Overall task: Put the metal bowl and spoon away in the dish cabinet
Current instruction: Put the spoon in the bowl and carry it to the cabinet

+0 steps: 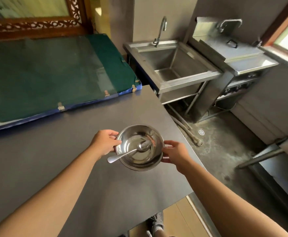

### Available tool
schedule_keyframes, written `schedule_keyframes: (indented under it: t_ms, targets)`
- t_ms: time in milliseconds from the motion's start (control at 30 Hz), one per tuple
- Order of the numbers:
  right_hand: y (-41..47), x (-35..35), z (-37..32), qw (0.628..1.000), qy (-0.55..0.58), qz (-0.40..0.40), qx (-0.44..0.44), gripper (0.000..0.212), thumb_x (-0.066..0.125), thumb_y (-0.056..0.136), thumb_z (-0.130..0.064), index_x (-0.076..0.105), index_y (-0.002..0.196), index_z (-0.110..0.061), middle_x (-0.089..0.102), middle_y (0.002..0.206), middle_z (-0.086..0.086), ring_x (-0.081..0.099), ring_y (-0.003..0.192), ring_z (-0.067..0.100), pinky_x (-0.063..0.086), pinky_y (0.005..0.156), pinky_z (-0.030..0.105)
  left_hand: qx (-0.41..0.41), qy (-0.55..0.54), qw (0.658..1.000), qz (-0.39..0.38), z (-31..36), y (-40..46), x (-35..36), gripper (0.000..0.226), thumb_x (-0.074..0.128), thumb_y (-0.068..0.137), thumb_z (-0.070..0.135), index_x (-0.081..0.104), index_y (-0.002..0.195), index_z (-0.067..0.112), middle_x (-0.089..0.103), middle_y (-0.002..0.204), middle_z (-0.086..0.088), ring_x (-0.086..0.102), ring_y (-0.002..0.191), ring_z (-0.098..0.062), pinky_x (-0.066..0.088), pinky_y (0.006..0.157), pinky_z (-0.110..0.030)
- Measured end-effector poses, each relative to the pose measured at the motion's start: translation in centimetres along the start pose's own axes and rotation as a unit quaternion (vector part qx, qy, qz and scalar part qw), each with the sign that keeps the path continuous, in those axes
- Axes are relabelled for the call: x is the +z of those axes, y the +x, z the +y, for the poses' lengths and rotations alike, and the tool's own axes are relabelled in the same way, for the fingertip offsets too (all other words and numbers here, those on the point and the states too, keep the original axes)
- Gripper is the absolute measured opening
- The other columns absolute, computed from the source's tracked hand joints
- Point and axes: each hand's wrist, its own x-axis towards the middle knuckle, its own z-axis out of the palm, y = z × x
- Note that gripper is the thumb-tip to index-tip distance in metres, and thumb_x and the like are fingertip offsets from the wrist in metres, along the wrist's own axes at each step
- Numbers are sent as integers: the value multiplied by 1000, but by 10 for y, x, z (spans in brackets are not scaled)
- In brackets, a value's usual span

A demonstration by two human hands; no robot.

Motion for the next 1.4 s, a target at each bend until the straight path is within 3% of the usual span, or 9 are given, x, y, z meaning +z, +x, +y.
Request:
schedule_keyframes:
  t_ms: [133,200,500,700,900,1000,1233,1400]
  targets:
    - [-35,-19,-15,998,38,22,-40,31,64,92,8,63,121,-1,76,97,21,75,76,29,64,69,42,28,-48,997,-47,31,-16,-1,34,73,82,-7,66,112,7,66,92,-5,71,67,-20,59,53,-26]
    - [-52,-35,-18,995,65,46,-61,27,66,92,7,66,116,-4,77,94,19,76,77,29,64,66,40,43,-61,995,-72,48,-22,7,30,73,82,-8,67,107,8,68,91,-5,72,60,-16,58,51,-24]
    - [-125,-144,-5,964,161,170,-122,20,67,92,4,71,107,-10,80,84,10,78,74,28,62,58,33,105,-52,972,-202,123,-58,98,32,77,80,-3,69,109,5,76,100,-13,76,76,-24,60,59,-29]
    - [-181,-253,31,932,212,256,-143,22,69,91,3,71,110,-7,80,91,11,78,73,26,61,57,31,130,-39,947,-290,172,-114,215,26,75,80,-6,70,103,5,78,86,-7,76,69,-20,59,55,-26]
    - [-239,-362,87,894,265,331,-148,20,70,90,5,72,109,2,78,82,12,71,54,15,56,48,24,144,-10,924,-354,198,-186,343,29,73,80,-8,69,107,0,73,94,-15,73,66,-22,61,55,-30]
    - [-276,-421,121,871,282,371,-153,19,71,89,4,73,107,2,78,78,9,71,58,13,56,50,23,144,10,909,-390,205,-230,413,32,73,80,-7,67,111,-2,72,101,-19,72,70,-27,63,59,-33]
    - [-370,-526,198,810,320,466,-153,15,72,88,5,72,103,2,77,74,8,71,57,14,57,51,24,164,50,860,-481,207,-326,557,27,75,81,-2,70,107,-1,77,84,-13,73,64,-22,59,54,-28]
    - [-428,-574,246,763,347,530,-126,17,72,89,1,70,106,3,76,89,17,72,64,18,56,52,25,157,83,824,-538,200,-390,640,16,63,91,1,72,104,1,76,85,-19,73,65,-25,59,55,-30]
